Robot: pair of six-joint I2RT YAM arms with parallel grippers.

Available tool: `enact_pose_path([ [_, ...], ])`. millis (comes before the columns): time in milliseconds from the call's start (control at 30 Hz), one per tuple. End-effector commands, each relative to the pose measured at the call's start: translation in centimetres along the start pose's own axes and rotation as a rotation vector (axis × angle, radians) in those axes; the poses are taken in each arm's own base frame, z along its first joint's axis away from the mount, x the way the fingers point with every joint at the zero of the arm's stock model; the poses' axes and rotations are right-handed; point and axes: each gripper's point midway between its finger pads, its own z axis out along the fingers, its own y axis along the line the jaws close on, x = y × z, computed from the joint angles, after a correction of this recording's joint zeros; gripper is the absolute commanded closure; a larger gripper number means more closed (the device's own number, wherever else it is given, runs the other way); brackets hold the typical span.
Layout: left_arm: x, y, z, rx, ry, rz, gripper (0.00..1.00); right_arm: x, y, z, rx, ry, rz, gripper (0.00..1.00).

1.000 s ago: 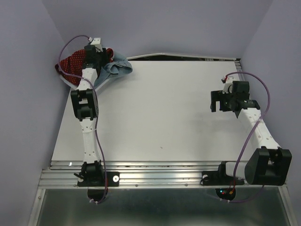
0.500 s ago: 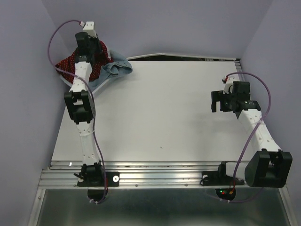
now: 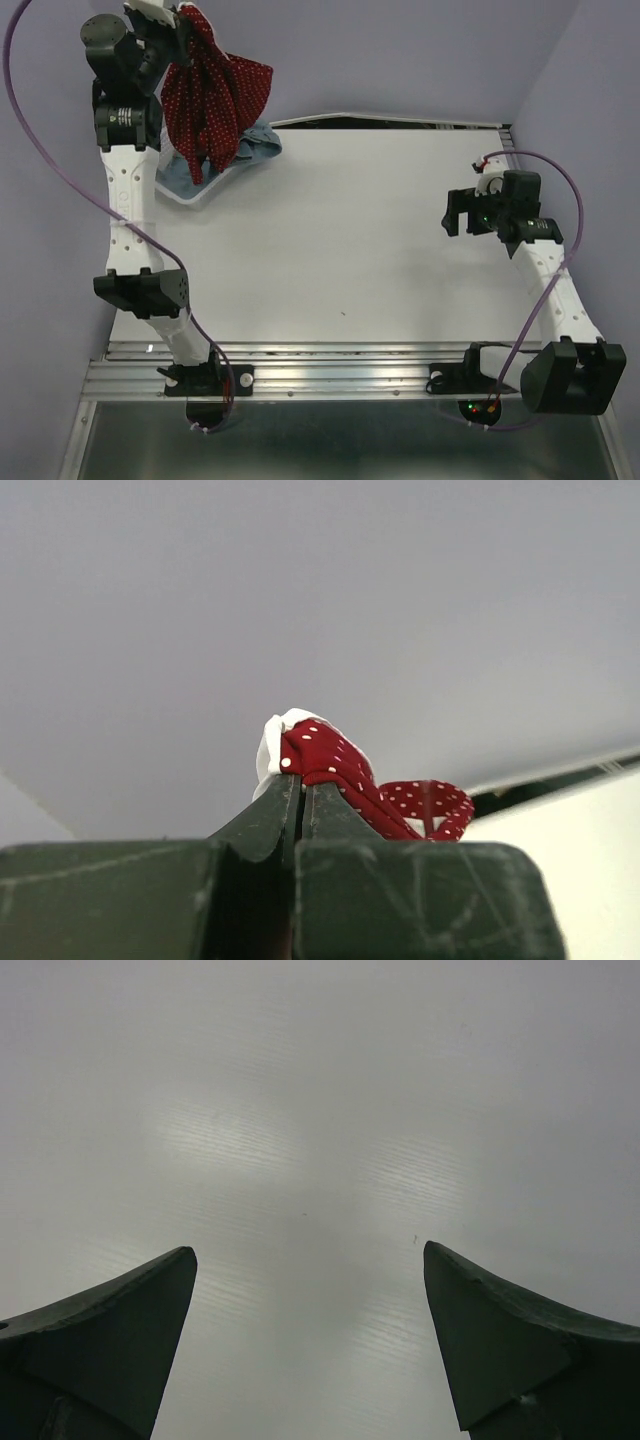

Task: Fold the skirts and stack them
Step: Move the skirt to the center of the board

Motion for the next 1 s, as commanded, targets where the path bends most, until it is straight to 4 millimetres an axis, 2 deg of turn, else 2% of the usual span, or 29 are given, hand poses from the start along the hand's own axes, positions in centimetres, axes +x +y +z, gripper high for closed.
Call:
enact_pose_path([
  [0,-0.7,-8.1,-3.2,0.26,0.062,0.04,1.0,-4.4,3.3,-2.5,-0.169,-0.151,-0.081,0.0],
  [33,-1.1,-10.7,-4.0,0.357,0.052,0.06,1.0,-4.5,4.2,-2.8,-0.217,-0.159,-0.089,0.0],
  [167,-0.2,-17.5,-8.0,0.626,0.102,0.132,1.0,-5.5,5.5,-3.8,-0.285,-0.192,-0.103,0.0],
  [233,2.5,-20.3,-10.1,0.76,0.182,0.148,1.0,-5.3,6.2,-3.9,-0.329,-0.175,-0.094,0.0],
  [267,4.3,-22.6,-11.6,0.857,0.203,0.197,1.0,-5.5,6.6,-4.1,-0.351,-0.174,-0.091,0.0],
  [300,6.4,-23.9,-13.1,0.916,0.269,0.201,1.0,-5.1,6.9,-3.8,-0.376,-0.154,-0.079,0.0],
  [333,7.7,-25.6,-14.3,0.972,0.297,0.229,1.0,-4.9,7.6,-3.9,-0.421,-0.142,-0.052,0.0],
  [367,9.0,-26.4,-15.3,1.007,0.328,0.24,1.0,-4.7,8.0,-3.9,-0.443,-0.135,-0.033,0.0],
  [400,10.9,-27.1,-16.6,1.037,0.371,0.24,1.0,-4.2,8.4,-3.7,-0.468,-0.122,-0.009,0.0],
  [467,11.8,-27.8,-17.3,1.038,0.393,0.231,1.0,-4.4,9.7,-3.7,-0.556,-0.135,0.03,0.0],
  [500,11.6,-28.4,-17.5,1.043,0.379,0.227,1.0,-3.5,10.4,-3.4,-0.595,-0.103,0.122,0.02],
  [533,11.4,-28.5,-17.5,1.033,0.383,0.211,1.0,-4.4,11.6,-3.6,-0.664,-0.125,0.177,0.06],
  [567,11.0,-28.8,-17.3,1.032,0.369,0.211,1.0,-4.4,12.4,-3.5,-0.698,-0.126,0.203,0.09],
  [600,10.9,-28.8,-17.2,1.026,0.368,0.209,1.0,-4.6,12.5,-3.3,-0.711,-0.146,0.218,0.11],
  [667,10.8,-29.1,-17.1,1.036,0.37,0.198,1.0,-4.7,13.8,-1.8,-0.718,-0.202,0.181,0.17],
  [700,10.6,-29.1,-17.2,1.043,0.371,0.198,1.0,-4.8,16.0,-1.5,-0.745,-0.229,0.116,0.19],
  [767,10.3,-29.3,-17.5,1.063,0.372,0.19,1.0,-4.5,17.0,0.9,-0.682,-0.233,0.095,0.21],
  [833,9.9,-29.4,-17.7,1.072,0.368,0.185,1.0,-4.7,18.9,2.2,-0.697,-0.232,0.084,0.22],
  [867,9.7,-29.5,-17.8,1.076,0.363,0.18,1.0,-4.7,20.5,2.8,-0.707,-0.227,0.074,0.22],
  [900,9.4,-29.5,-17.8,1.071,0.359,0.182,1.0,-3.9,21.4,4.4,-0.711,-0.188,0.096,0.22],
  [933,9.2,-29.4,-17.7,1.064,0.353,0.181,1.0,-4.5,22.3,4.9,-0.724,-0.215,0.091,0.22],
  [967,8.7,-29.3,-17.6,1.05,0.343,0.179,1.0,-4.1,24.0,5.8,-0.749,-0.179,0.11,0.22],
])
